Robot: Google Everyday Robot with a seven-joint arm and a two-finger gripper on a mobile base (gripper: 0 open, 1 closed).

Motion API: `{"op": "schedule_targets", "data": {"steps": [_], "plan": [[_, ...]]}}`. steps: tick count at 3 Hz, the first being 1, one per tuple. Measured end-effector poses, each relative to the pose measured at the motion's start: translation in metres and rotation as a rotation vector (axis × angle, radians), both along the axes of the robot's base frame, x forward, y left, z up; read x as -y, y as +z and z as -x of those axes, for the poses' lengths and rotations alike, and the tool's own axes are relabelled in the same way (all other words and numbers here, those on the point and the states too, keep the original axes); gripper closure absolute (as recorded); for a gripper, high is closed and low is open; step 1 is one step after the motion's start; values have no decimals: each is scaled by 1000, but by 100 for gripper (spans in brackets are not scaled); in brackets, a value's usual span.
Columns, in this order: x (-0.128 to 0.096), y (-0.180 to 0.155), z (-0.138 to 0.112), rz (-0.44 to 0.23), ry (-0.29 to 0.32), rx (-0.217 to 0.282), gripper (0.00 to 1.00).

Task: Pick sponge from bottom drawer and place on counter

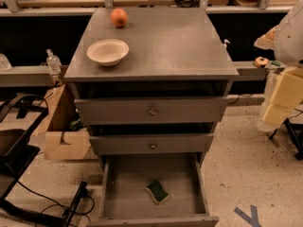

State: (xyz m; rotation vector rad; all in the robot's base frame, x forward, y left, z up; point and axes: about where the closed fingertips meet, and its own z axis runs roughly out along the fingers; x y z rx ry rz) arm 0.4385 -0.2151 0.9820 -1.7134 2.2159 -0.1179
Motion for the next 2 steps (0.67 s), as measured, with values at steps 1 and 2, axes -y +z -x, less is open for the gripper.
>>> {"op": "schedule_targets", "data": {"steps": [1,2], "plan": [[0,0,0,0,0,0,0],[-2,-14,-9,-30,-1,28,0]]}}
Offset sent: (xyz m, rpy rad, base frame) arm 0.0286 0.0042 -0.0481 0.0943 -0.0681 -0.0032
